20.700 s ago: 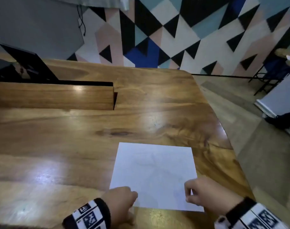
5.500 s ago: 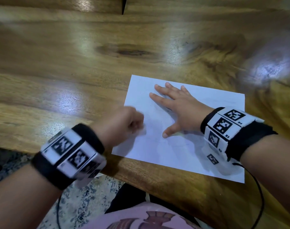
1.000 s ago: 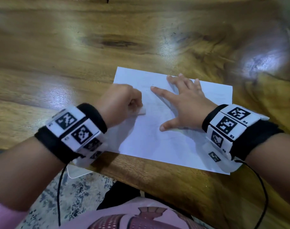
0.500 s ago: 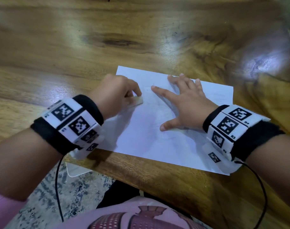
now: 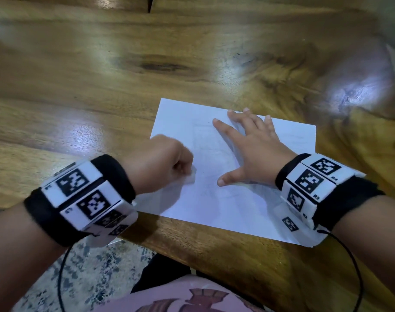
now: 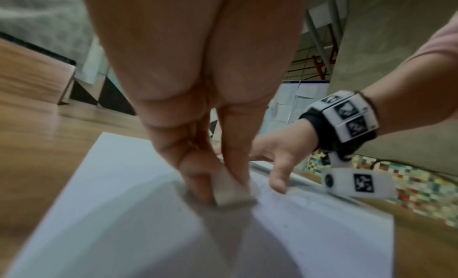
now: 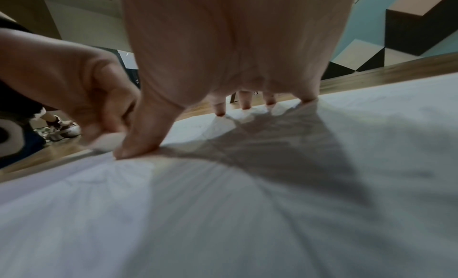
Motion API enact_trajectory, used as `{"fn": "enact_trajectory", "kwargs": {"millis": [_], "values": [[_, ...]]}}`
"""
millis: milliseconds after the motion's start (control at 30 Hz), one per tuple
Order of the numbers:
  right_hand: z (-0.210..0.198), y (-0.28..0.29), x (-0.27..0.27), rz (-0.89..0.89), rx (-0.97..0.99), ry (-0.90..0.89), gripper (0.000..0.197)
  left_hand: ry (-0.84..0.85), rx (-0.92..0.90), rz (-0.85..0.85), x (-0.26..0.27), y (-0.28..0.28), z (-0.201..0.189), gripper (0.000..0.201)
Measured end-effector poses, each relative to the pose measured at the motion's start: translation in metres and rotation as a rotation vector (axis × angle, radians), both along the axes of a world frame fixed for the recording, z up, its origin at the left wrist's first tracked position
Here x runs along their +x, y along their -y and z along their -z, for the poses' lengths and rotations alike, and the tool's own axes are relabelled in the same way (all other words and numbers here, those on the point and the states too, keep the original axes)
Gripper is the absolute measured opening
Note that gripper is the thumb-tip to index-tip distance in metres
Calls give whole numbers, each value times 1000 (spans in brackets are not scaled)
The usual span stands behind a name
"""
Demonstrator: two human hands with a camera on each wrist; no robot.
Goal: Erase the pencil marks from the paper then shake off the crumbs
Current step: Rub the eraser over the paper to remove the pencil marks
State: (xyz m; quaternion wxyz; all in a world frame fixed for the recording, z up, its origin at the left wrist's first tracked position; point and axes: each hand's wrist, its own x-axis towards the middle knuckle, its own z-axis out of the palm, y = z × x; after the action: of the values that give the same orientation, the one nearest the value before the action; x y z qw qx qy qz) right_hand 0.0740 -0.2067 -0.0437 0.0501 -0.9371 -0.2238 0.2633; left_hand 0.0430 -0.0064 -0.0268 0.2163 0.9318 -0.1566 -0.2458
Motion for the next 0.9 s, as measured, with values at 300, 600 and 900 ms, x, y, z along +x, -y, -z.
{"fn": "enact_trajectory", "kwargs": {"millis": [300,600,900], "values": [[-2,-4,1,-3,-25,-6,117,93,-170,-442,59,3,2,16],[-2,-4,2,-9,-40,-15,119,-7,-75,-271,55,10,0,16],[0,-4,2,-9,-27,-10,119,-6,18,-238,57,10,-6,24]]}}
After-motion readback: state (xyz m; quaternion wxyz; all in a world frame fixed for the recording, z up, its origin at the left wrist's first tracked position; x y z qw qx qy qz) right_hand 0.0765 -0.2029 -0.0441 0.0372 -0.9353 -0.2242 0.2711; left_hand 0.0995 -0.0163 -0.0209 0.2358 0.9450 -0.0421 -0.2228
